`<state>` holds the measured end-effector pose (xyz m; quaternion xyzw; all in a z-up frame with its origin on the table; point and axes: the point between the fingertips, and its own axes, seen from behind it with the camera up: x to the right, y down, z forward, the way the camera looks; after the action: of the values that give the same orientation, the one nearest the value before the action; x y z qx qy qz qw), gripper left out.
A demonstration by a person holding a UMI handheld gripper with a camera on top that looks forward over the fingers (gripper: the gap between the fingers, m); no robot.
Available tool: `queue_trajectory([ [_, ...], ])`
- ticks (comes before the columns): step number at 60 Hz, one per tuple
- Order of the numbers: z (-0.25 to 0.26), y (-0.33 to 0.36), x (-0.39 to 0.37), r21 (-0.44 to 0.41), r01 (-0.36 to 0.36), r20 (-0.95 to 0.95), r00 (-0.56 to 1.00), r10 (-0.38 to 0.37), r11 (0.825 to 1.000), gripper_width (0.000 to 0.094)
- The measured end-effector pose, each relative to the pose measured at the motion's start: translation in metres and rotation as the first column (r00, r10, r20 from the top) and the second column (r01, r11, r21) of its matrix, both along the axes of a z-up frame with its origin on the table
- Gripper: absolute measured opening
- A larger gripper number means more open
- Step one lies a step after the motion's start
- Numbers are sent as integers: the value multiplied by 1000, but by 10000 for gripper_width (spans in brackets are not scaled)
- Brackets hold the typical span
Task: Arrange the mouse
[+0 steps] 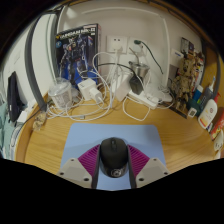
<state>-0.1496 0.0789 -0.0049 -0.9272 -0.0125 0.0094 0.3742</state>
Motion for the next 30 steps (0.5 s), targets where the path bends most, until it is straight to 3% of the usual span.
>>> queue_trajectory([
  [3, -2, -3, -1, -18, 4, -8, 1000, -4, 1000, 490],
  [4, -3, -4, -2, -28, 7, -12, 1000, -8, 1000, 580],
  [8, -1, -11, 1, -51, 31, -17, 999, -32, 998, 756],
  [11, 9, -15, 2, -46, 44, -15, 999, -45, 998, 793],
  [19, 56, -27, 2, -14, 68, -31, 997, -68, 998, 791],
  [30, 160, -49, -2, 57, 74, -49, 996, -71, 996, 794],
])
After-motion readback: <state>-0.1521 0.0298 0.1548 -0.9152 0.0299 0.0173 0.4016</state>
